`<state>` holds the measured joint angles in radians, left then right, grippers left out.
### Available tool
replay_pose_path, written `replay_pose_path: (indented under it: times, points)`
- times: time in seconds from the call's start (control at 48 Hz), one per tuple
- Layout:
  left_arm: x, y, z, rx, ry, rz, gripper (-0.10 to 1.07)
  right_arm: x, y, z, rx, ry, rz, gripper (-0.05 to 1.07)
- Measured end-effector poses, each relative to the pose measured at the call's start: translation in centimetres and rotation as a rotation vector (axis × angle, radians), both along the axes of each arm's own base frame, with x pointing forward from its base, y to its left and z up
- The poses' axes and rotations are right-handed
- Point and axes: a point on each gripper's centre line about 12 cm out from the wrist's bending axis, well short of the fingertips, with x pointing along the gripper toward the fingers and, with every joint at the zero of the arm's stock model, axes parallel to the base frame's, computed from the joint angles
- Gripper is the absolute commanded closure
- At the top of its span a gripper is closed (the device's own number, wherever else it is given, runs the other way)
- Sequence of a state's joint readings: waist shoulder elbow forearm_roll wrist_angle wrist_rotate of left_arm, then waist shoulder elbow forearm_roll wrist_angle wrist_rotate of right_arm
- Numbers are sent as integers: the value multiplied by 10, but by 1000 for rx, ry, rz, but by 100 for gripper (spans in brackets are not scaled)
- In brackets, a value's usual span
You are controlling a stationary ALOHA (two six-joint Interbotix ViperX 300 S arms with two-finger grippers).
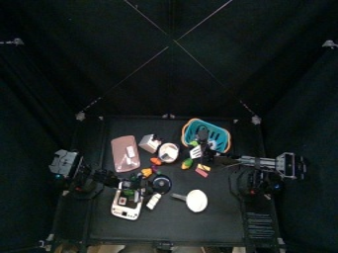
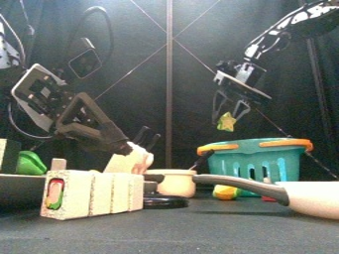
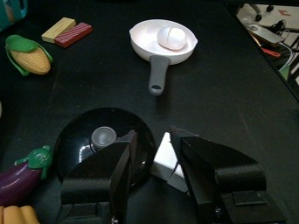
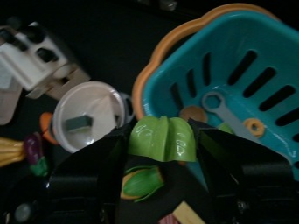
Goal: Place starfruit bottom in basket
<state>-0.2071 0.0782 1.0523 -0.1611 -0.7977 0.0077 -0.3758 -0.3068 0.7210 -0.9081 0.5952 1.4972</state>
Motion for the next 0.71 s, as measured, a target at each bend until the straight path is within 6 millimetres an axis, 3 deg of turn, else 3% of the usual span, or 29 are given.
replay_pose_path:
  times: [0.292,0.542,0.708]
  points:
    - [2,5,2,-2,-6,17,21,-20,-36,-27,39,-40,-30,20]
    - [4,8,4,-3,-14,26,21,-17,-41,-47,55,5,-7,6]
    - [6,12,5,-7,-16,43,21,-13,-43,-50,46,22,8,2]
